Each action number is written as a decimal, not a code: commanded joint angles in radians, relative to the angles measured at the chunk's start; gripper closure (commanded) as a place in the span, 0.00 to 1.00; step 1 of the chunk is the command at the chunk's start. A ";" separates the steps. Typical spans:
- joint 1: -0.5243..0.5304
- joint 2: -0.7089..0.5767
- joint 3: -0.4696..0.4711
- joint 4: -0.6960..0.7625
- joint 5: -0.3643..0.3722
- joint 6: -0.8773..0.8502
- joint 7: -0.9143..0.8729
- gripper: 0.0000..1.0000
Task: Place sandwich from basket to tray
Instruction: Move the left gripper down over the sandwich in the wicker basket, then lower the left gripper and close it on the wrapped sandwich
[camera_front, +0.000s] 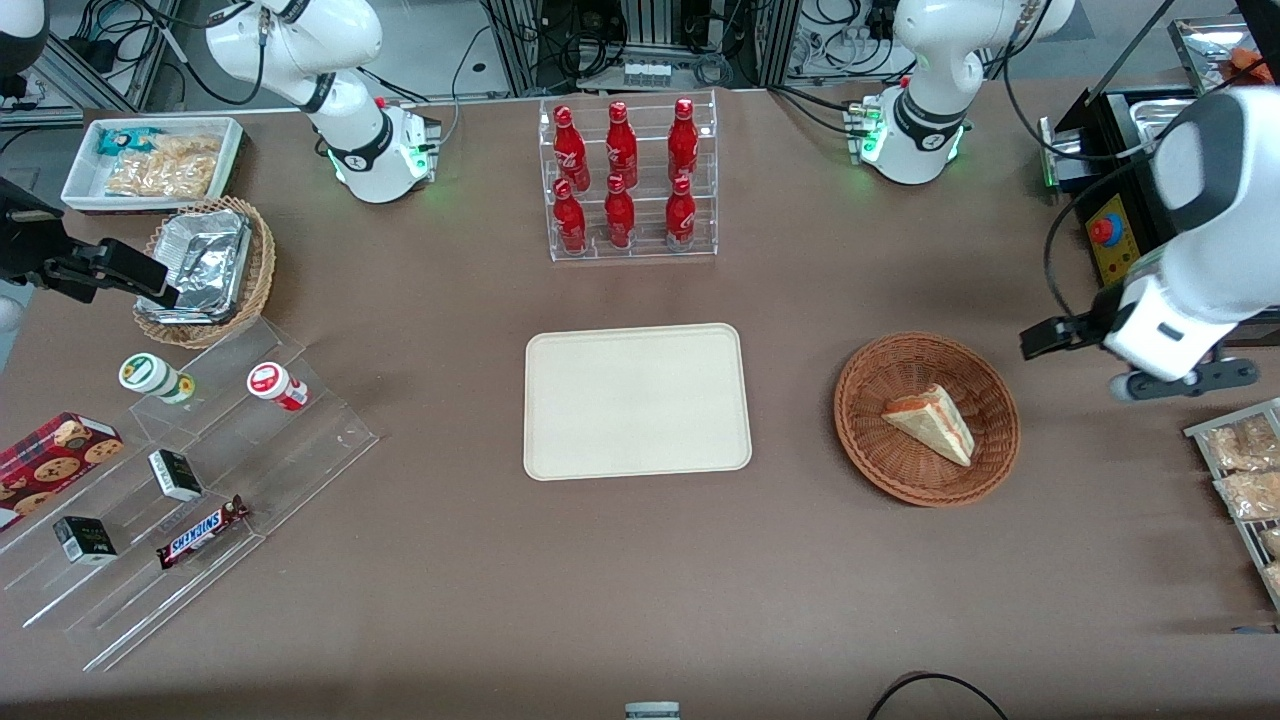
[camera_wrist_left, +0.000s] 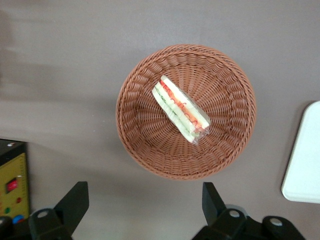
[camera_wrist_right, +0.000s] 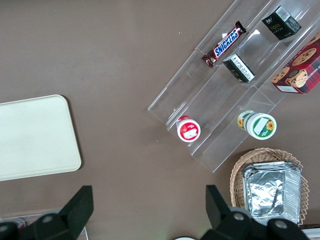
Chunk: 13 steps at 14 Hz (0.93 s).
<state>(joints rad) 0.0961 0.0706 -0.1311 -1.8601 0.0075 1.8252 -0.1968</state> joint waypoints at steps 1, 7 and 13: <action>0.005 -0.034 -0.016 -0.147 -0.007 0.153 -0.144 0.00; 0.004 -0.003 -0.087 -0.338 -0.006 0.488 -0.775 0.00; 0.002 0.103 -0.116 -0.340 -0.006 0.586 -0.883 0.00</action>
<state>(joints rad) 0.0940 0.1389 -0.2313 -2.1973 0.0068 2.3626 -1.0354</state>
